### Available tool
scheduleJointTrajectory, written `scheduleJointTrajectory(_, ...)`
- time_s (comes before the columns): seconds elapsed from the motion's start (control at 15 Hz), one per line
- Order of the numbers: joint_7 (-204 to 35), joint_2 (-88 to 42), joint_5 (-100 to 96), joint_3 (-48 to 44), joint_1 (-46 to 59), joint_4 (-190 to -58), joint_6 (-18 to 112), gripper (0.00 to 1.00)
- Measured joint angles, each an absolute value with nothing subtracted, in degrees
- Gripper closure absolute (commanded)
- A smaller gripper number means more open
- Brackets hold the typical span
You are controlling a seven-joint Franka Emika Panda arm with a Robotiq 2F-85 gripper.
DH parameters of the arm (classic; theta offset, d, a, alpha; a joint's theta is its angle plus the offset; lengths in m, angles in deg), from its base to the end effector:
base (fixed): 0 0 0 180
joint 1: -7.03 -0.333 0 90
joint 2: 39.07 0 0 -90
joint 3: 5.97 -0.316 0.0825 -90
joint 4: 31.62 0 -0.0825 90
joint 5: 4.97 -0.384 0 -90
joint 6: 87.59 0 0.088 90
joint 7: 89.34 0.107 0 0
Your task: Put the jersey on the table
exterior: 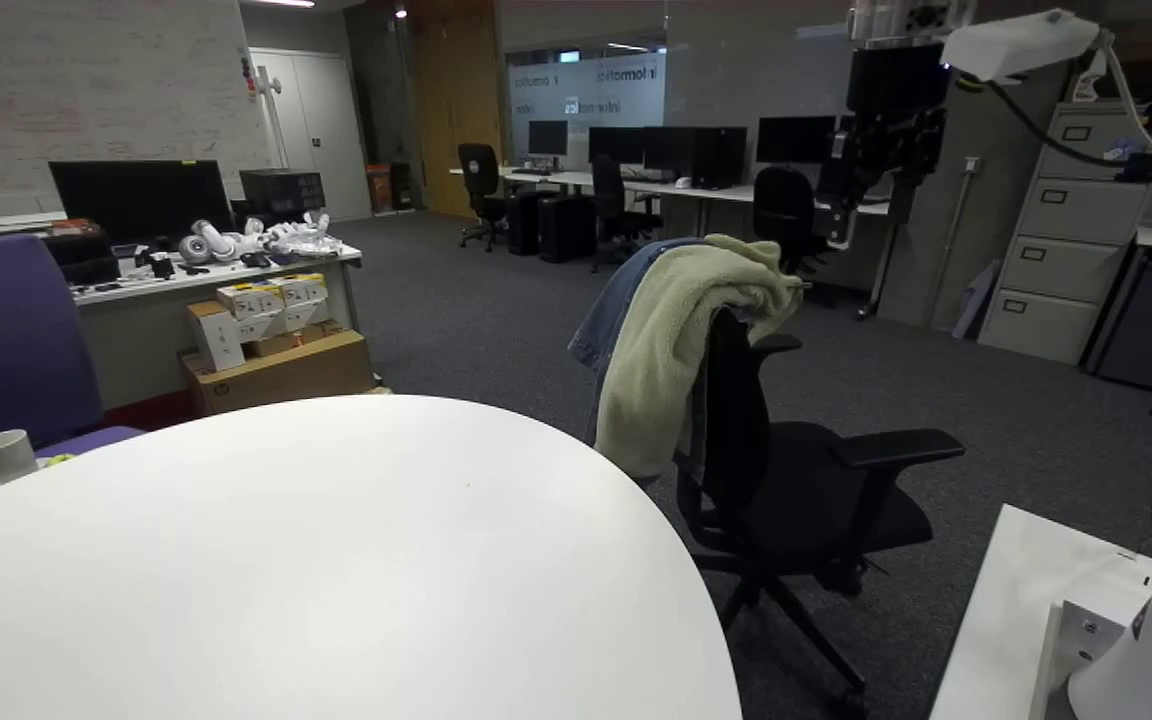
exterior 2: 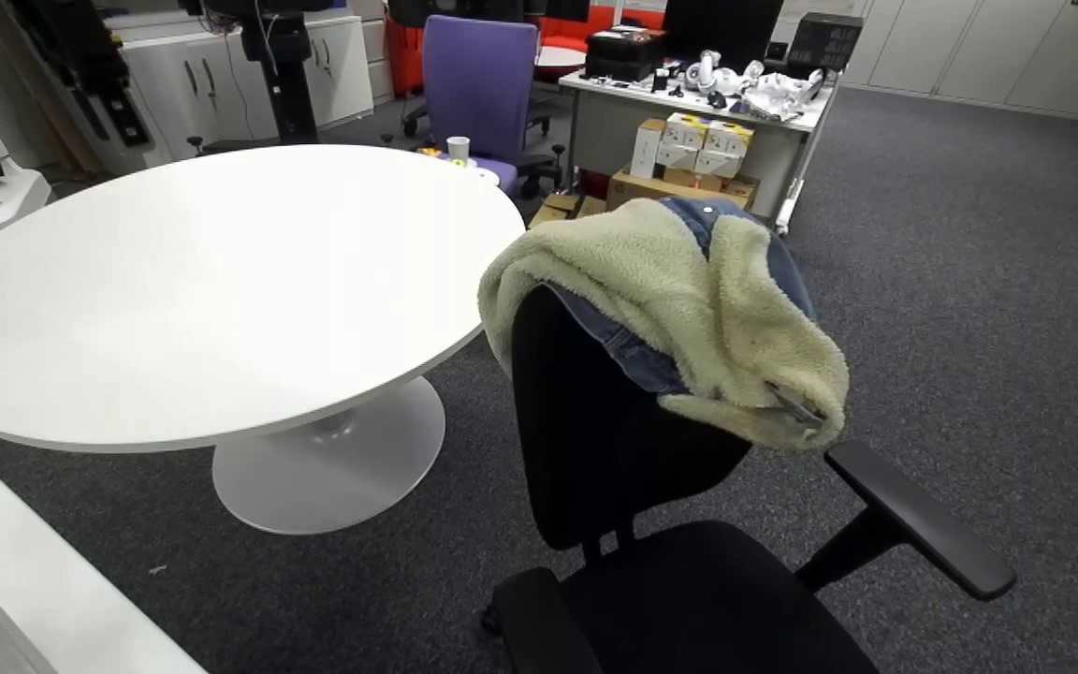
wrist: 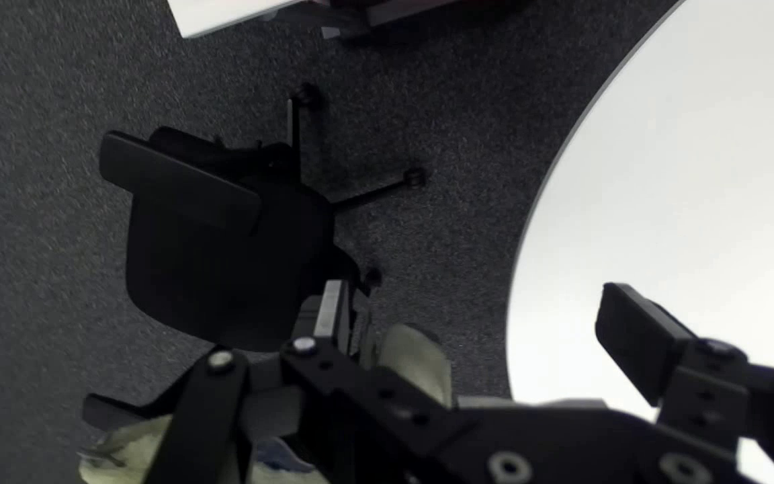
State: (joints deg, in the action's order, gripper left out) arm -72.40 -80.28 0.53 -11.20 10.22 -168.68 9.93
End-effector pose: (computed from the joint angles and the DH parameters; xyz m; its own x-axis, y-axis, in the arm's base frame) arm 0.3358 0.0092 0.5635 0.9626 -0.2618 0.0697 -0.2693 -0.9527 0.1407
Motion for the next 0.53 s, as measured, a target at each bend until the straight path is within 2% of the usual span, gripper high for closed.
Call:
scheduleJointTrajectory(0.33, -69.65, -78.6, 4.71, -4.6, 19.26, -170.01, 15.58, 0.0)
scheduleJointTrajectory(0.53, -69.63, -76.92, 4.36, -1.77, 20.64, -169.99, 16.4, 0.0)
